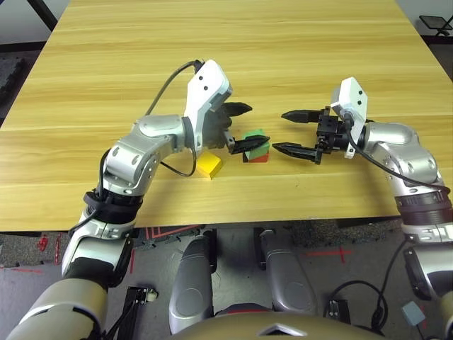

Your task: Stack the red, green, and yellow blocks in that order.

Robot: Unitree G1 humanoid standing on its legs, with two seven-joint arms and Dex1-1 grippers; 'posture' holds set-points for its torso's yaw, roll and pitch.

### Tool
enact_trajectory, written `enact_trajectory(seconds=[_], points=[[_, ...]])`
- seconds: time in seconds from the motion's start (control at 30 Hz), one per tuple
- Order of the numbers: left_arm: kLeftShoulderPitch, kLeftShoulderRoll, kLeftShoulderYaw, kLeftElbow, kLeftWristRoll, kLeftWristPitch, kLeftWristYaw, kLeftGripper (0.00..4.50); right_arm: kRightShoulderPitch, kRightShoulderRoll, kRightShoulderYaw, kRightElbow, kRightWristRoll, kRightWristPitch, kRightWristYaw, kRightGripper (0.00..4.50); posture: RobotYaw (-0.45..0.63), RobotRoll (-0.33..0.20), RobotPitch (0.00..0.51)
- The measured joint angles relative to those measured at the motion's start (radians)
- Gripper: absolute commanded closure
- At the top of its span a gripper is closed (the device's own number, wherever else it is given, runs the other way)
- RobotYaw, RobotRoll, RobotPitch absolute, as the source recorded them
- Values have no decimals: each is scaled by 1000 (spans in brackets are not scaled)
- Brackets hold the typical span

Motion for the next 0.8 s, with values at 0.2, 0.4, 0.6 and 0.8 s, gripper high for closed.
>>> enact_trajectory(seconds=[0.2, 0.4, 0.6, 0.8], points=[[1, 132, 57, 157, 8, -94, -125, 57, 0, -41, -31, 9, 0, 0, 23, 0, 247, 17, 238], [-11, 230, 85, 357, 46, -253, -276, 57, 22, -40, -31, 8, 0, 1, 26, 0, 257, 21, 248], [80, 237, 97, 233, -7, -249, -364, 57, 22, -37, -30, 2, -1, 2, 23, 0, 249, 22, 252], [204, 287, 121, 41, -94, -143, -407, 57, 40, -43, -33, 2, -1, 3, 11, 0, 245, 25, 253]])
